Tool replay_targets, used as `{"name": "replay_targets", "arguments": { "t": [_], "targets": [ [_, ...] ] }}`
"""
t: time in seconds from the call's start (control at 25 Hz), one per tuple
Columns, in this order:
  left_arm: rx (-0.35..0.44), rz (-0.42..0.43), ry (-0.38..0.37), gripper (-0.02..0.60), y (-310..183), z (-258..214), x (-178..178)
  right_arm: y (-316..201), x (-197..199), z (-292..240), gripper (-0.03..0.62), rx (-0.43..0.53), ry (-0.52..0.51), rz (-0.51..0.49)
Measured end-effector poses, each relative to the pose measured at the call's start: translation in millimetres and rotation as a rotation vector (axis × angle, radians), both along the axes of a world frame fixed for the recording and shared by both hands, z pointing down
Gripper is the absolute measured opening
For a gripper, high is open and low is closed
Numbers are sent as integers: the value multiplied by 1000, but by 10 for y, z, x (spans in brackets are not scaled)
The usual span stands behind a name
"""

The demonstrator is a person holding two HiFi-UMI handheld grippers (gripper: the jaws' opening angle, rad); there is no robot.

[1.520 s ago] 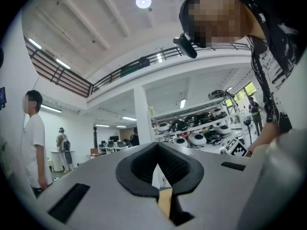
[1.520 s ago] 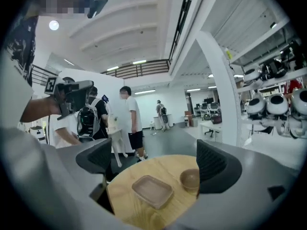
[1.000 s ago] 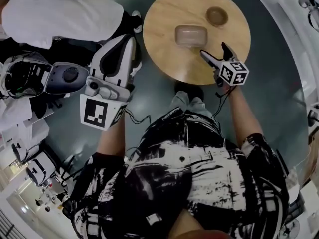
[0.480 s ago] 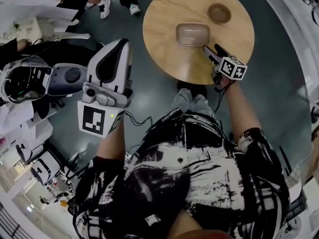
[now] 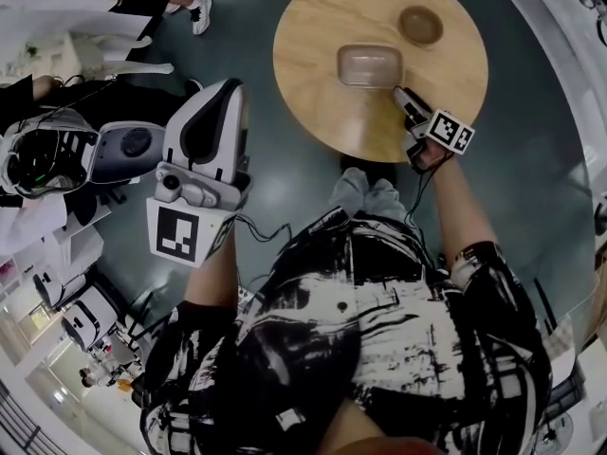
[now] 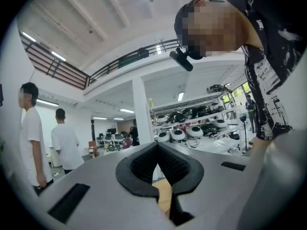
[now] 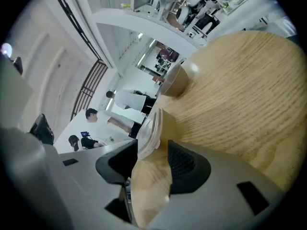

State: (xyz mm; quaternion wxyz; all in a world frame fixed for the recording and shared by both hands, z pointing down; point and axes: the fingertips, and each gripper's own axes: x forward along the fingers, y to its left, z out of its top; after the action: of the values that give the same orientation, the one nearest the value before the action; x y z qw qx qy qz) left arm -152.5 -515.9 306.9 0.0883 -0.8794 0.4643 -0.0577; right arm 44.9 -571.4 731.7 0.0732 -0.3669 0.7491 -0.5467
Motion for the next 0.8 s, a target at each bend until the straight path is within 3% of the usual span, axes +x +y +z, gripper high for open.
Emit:
{"name": "replay_targets", "arguments": {
  "t": [0.44, 0.8],
  "targets": [
    [0, -6, -9, -2, 69, 7, -3, 0, 10, 78, 71, -39, -75, 3],
    [8, -1, -1, -2, 77, 6, 76, 4, 93, 13, 43, -5, -53, -21]
  ]
}}
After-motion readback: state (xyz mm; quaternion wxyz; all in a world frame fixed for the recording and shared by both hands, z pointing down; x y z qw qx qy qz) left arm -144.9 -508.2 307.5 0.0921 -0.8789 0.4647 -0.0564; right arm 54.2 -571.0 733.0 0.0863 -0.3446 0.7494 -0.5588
